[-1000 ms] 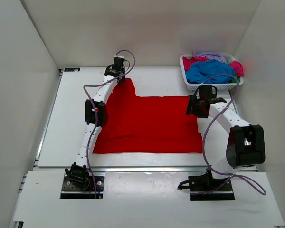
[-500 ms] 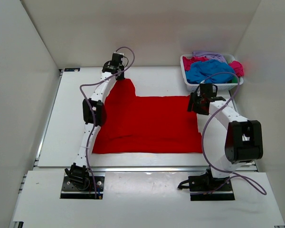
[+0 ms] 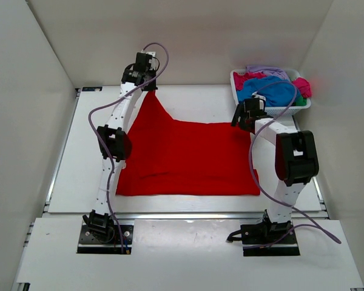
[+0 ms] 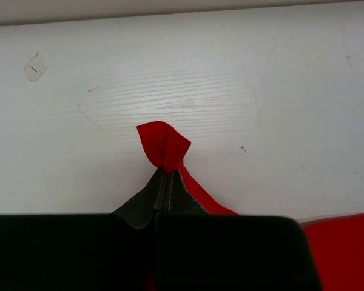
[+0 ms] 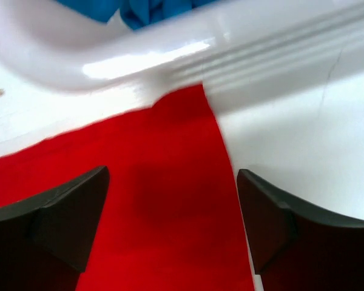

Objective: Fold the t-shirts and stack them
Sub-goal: Grap the side of the flattened tshirt furthest away from the robot with both arms

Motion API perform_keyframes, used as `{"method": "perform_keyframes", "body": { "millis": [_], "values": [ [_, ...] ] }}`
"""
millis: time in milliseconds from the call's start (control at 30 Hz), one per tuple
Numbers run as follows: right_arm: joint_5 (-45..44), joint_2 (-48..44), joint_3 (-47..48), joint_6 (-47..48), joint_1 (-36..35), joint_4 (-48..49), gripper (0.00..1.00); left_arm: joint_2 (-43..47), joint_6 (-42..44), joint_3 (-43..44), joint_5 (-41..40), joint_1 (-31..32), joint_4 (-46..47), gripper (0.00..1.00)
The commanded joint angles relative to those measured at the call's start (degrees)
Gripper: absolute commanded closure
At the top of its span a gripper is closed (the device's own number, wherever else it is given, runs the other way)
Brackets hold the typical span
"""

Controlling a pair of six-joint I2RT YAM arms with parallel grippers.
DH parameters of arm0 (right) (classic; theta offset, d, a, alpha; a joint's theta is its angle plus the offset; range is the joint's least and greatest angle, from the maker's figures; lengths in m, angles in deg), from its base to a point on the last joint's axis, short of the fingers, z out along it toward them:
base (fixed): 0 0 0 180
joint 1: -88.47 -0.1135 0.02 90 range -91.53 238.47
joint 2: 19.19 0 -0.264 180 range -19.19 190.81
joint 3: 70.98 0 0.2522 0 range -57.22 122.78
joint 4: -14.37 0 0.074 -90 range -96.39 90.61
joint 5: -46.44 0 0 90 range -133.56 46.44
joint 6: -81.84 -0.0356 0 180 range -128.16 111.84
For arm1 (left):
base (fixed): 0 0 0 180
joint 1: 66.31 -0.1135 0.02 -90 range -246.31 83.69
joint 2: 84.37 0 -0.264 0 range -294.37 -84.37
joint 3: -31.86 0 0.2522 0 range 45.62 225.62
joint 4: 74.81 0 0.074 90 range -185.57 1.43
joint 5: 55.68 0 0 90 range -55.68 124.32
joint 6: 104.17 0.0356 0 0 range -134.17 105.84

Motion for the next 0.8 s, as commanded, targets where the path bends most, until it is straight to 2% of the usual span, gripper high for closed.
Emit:
{"method": "perform_keyframes", "body": {
  "millis": [0, 167, 267, 333, 533, 600, 633, 767],
  "values": [
    [-3.87, 3.53, 4.84, -1.35, 0.72, 2.73, 0.14, 4.25, 0.34, -0.87, 1.14, 0.02, -1.6, 1.0],
    [-4.23, 7.49, 8.02, -0.74, 1.6, 1.39, 0.14, 4.6, 0.43, -0.79, 1.59, -0.33, -2.04, 1.0],
    [-4.05, 9.34, 11.09, -0.92, 1.86, -0.35, 0.21, 4.34, 0.6, -0.61, 1.94, -0.5, -2.21, 1.0],
    [-4.05, 10.4, 12.76, -0.74, 2.21, -0.71, 0.3, 4.43, 0.43, -0.44, 1.94, -0.24, -2.91, 1.0],
    [-3.08, 15.05, 19.8, -0.48, 1.86, -6.68, 0.35, 4.95, 0.43, -0.87, 1.94, -0.5, -3.36, 1.0],
    [-3.61, 15.41, 20.77, -0.39, 1.6, -7.48, 0.58, 5.31, 0.43, -0.96, 1.85, -0.77, -3.88, 1.0],
    [-3.53, 15.23, 20.85, -0.91, 1.16, -8.0, 0.6, 5.57, 0.52, -1.14, 1.85, -0.94, -4.14, 1.0],
    [-3.96, 15.05, 19.89, -2.14, 0.73, -8.71, 0.56, 6.45, 0.17, -1.84, 1.94, -1.38, -4.85, 1.0]
  ]
}}
